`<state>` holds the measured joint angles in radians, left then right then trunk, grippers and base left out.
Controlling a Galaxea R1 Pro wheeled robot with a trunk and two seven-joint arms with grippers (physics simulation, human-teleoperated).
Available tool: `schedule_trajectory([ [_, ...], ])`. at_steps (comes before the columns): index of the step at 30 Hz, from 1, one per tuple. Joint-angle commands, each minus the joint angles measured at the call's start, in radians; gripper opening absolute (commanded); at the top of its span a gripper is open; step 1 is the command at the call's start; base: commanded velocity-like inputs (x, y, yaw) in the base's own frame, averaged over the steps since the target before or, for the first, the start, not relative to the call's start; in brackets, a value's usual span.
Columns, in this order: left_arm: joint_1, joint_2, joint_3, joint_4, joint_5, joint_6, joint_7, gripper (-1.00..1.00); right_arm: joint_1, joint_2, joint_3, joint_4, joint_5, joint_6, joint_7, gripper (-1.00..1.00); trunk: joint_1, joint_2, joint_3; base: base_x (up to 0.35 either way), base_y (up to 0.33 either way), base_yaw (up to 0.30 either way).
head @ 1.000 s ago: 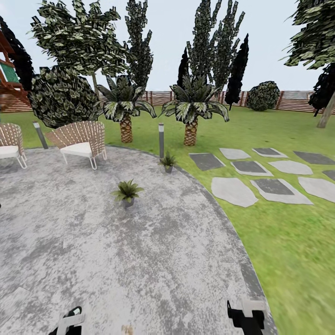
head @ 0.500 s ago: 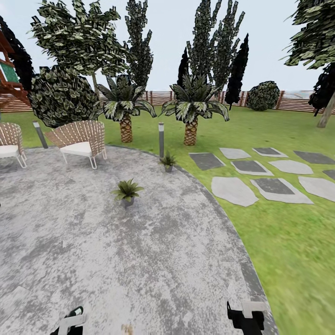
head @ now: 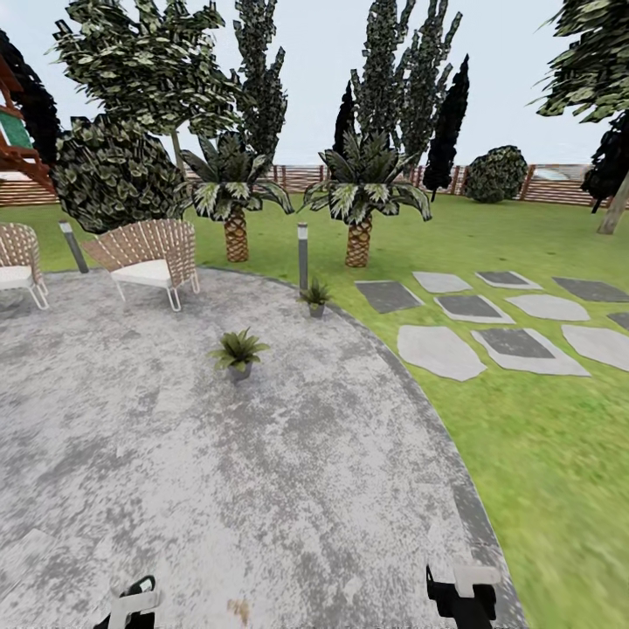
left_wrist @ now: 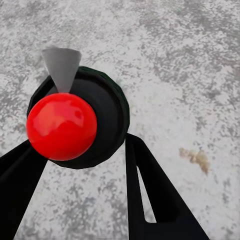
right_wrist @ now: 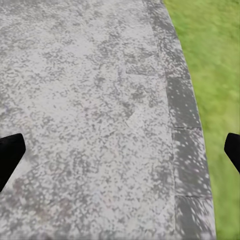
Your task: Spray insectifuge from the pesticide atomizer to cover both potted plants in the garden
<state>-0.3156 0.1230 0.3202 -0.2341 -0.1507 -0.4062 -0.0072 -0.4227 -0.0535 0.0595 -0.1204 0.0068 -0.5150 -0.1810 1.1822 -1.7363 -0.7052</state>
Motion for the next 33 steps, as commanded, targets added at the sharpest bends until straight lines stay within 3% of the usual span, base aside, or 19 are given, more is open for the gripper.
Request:
schedule_trajectory([
  [1, -0.001, 0.000, 0.008, 0.001, -0.010, -0.004, 0.000, -1.00, -0.001, 0.000, 0.006, 0.001, 0.001, -0.002, -0.007, 1.00, 0.004, -0.008, -0.006, 0.000, 0.000, 0.000],
  [15, -0.002, -0.001, 0.008, 0.001, -0.010, -0.003, 0.000, -1.00, -0.001, 0.000, 0.006, 0.001, 0.001, -0.001, -0.007, 1.00, 0.057, -0.106, -0.070, 0.000, 0.000, 0.000],
  [33, -0.002, -0.003, 0.008, 0.001, -0.010, -0.004, 0.000, -1.00, -0.001, 0.000, 0.006, 0.002, 0.001, -0.001, -0.008, 1.00, 0.126, -0.232, -0.120, 0.000, 0.000, 0.018],
])
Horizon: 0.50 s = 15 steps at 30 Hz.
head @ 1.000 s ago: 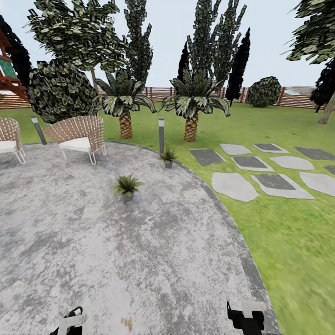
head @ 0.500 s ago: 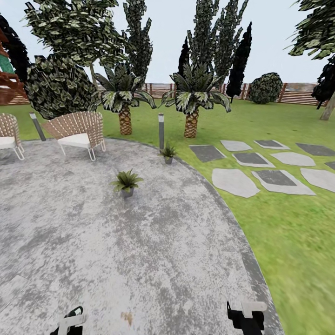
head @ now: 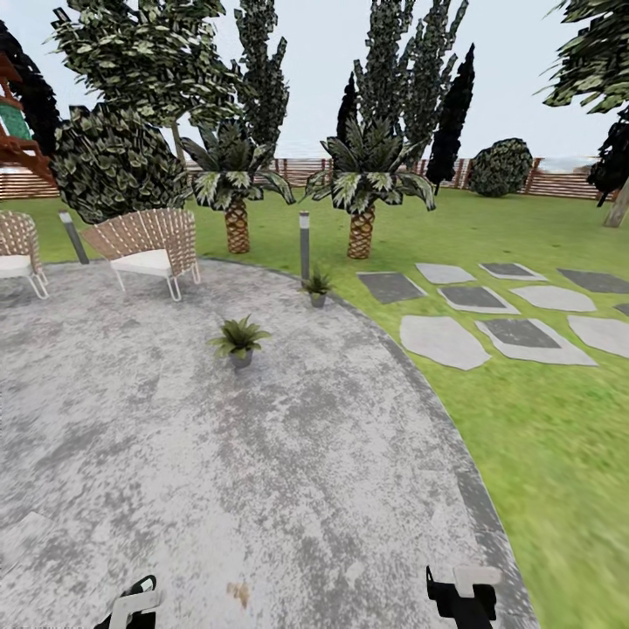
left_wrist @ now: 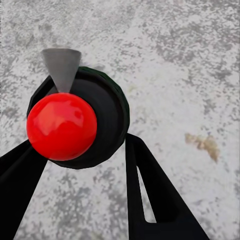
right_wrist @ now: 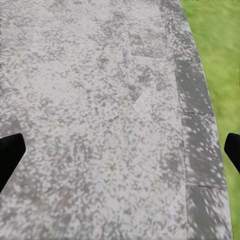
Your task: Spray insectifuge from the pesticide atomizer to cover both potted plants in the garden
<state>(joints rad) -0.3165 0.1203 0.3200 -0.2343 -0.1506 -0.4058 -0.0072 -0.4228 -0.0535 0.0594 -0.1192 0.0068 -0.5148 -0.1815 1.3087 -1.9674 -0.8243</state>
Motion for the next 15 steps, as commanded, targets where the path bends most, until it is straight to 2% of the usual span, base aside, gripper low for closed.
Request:
schedule_trajectory([
  [1, -0.001, 0.000, 0.008, 0.001, -0.010, -0.004, 0.000, -1.00, -0.001, 0.000, 0.007, 0.000, 0.001, -0.002, -0.007, 1.00, 0.004, -0.008, -0.003, 0.000, 0.000, 0.094],
  [5, -0.001, 0.000, 0.008, 0.001, -0.010, -0.004, 0.000, -1.00, -0.001, 0.000, 0.007, 0.001, 0.001, -0.002, -0.007, 1.00, 0.019, -0.036, -0.013, 0.000, 0.000, 0.073],
  [15, -0.001, -0.001, 0.008, 0.001, -0.010, -0.004, 0.000, -1.00, -0.001, 0.000, 0.007, 0.001, 0.001, -0.002, -0.007, 1.00, 0.057, -0.106, -0.043, 0.000, 0.000, 0.006],
])
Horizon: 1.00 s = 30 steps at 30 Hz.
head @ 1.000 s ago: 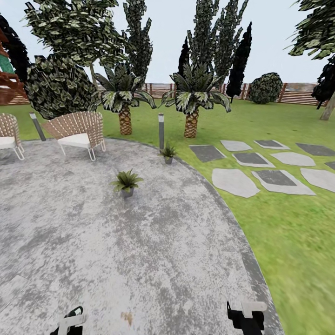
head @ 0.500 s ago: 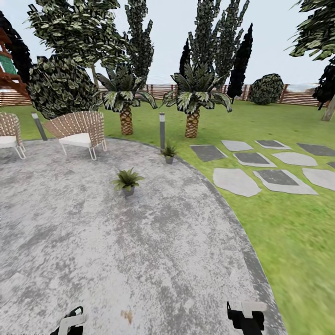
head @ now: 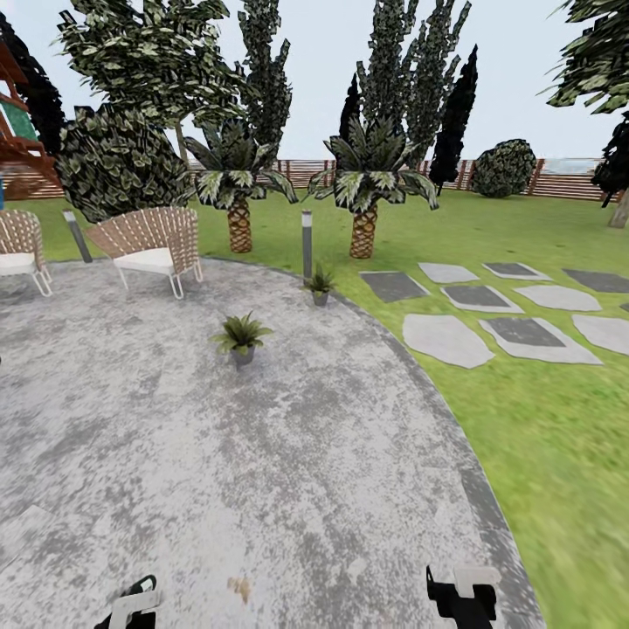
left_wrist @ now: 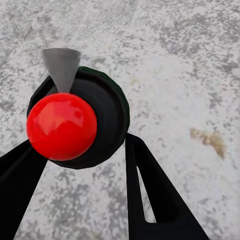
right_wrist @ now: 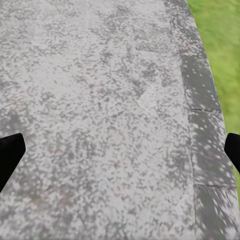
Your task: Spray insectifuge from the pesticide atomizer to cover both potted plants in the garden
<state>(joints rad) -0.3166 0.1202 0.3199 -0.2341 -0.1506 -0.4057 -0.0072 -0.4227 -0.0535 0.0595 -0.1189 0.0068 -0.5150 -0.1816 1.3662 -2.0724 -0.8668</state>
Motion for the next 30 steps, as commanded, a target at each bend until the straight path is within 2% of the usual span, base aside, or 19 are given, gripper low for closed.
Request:
schedule_trajectory([
  [1, -0.001, 0.000, 0.008, 0.001, -0.010, -0.004, 0.000, -1.00, -0.001, 0.000, 0.006, 0.001, 0.001, -0.002, -0.007, 1.00, 0.004, -0.008, -0.004, 0.000, 0.000, 0.000],
  [18, -0.001, 0.001, 0.008, 0.001, -0.012, -0.004, 0.000, -1.00, -0.001, 0.000, 0.006, 0.000, 0.001, -0.001, -0.007, 1.00, 0.069, -0.127, -0.057, 0.000, 0.000, 0.000],
  [23, -0.001, -0.002, 0.007, 0.000, -0.012, -0.005, 0.000, -1.00, -0.001, -0.001, 0.006, 0.001, 0.001, -0.001, -0.008, 1.00, 0.069, -0.127, -0.057, 0.027, 0.000, 0.000],
  [30, -0.001, -0.002, 0.008, 0.000, -0.012, -0.005, 0.000, -1.00, -0.001, -0.004, 0.006, 0.002, 0.005, -0.002, -0.006, 1.00, 0.069, -0.127, -0.057, 0.278, -0.047, 0.000],
])
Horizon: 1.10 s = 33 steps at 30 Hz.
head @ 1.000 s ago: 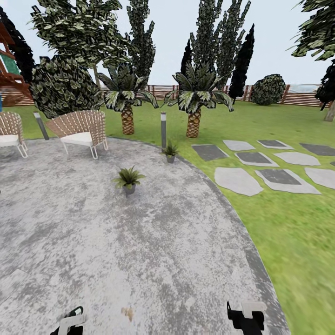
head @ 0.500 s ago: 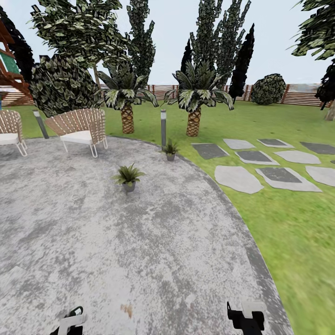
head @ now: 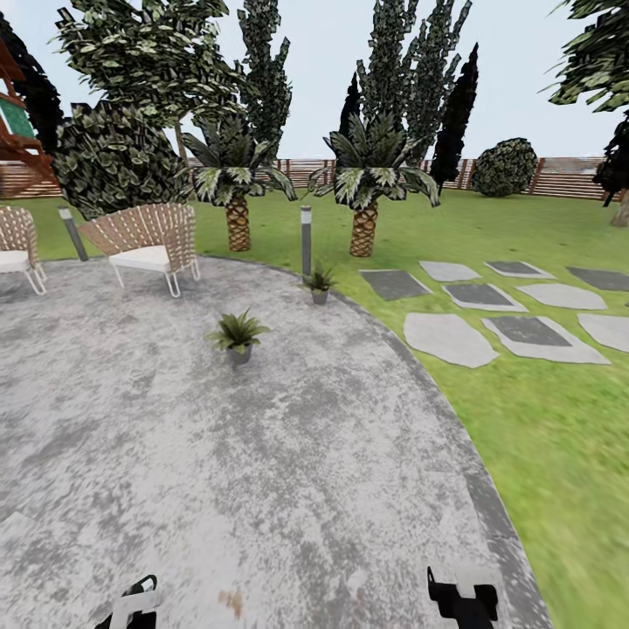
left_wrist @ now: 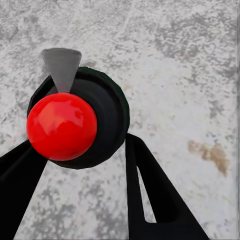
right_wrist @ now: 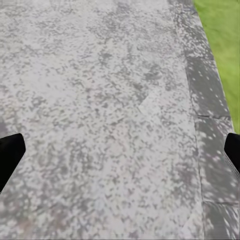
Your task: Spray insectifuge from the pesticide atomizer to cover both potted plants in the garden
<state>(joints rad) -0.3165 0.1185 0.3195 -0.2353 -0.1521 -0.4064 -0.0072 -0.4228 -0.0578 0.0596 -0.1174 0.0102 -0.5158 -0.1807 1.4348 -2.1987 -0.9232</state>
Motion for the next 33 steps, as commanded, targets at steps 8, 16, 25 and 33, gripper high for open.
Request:
schedule_trajectory([
  [8, -0.001, 0.000, 0.009, 0.002, -0.011, -0.004, 0.000, -1.00, -0.001, 0.000, 0.006, 0.001, 0.001, -0.001, -0.008, 1.00, 0.000, 0.000, -0.001, 0.305, -0.127, 0.000],
  [16, 0.000, 0.000, 0.009, 0.002, -0.011, -0.004, 0.000, -1.00, -0.001, 0.000, 0.007, 0.001, 0.001, -0.001, -0.008, 1.00, 0.000, 0.000, -0.001, 0.305, -0.132, 0.000],
  [25, -0.001, 0.000, 0.009, 0.002, -0.011, -0.005, 0.000, -1.00, -0.001, 0.000, 0.008, 0.001, 0.001, -0.001, -0.008, 1.00, 0.000, 0.000, -0.001, 0.305, -0.133, 0.000],
  [33, -0.001, 0.000, 0.009, 0.002, -0.011, -0.005, 0.000, -1.00, -0.001, 0.000, 0.008, 0.001, 0.001, -0.001, -0.008, 1.00, 0.000, 0.000, -0.001, 0.305, -0.133, 0.000],
])
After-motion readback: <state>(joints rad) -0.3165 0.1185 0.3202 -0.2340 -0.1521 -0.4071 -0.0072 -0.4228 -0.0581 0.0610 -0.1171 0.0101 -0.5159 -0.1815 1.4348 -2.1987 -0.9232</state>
